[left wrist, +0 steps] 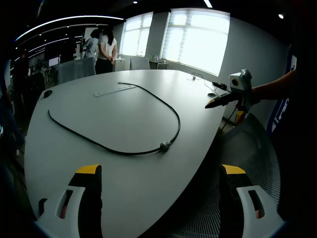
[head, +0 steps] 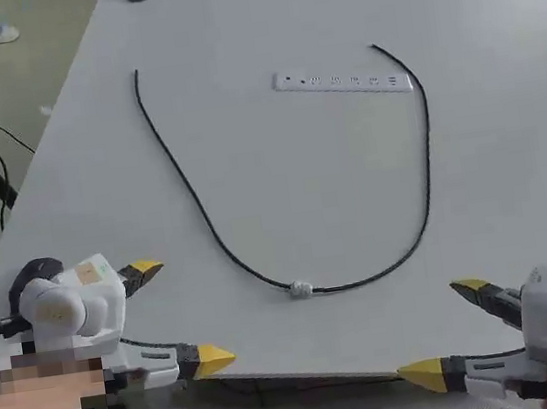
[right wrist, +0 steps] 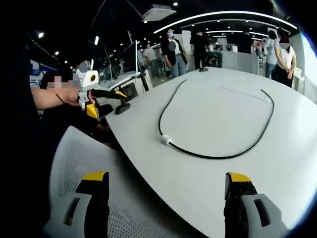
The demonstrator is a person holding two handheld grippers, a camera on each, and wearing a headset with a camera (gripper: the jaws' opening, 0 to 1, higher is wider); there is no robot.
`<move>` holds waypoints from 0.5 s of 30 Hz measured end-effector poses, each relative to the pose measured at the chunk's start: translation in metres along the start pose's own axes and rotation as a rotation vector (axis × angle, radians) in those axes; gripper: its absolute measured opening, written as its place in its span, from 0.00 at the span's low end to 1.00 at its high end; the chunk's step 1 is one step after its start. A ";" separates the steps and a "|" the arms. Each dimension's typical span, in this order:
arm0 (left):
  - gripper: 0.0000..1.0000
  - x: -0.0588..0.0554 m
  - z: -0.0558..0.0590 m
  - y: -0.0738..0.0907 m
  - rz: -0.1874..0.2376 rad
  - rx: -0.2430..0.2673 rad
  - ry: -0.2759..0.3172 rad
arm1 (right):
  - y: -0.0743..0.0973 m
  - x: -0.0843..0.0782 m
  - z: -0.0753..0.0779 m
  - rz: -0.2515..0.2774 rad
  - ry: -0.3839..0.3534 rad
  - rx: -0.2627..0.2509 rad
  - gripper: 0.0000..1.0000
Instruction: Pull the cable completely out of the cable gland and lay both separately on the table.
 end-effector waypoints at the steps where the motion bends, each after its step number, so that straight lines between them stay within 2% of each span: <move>1: 0.99 0.000 0.000 0.000 -0.001 0.000 0.001 | 0.000 0.000 0.000 0.002 0.002 0.000 0.98; 15: 0.99 -0.001 0.001 -0.002 -0.002 0.004 0.013 | 0.001 -0.001 0.000 -0.006 0.010 0.002 0.99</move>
Point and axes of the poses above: the centre of the closed fingertips' face, and the gripper's own axes: y roughly backward along the fingers, z roughly to its right, x roughly out of its top, the point moved 4 cm from there along y, roughly backward along the fingers, and after that the axes turned 14 degrees about -x, right-handed, at the moved point
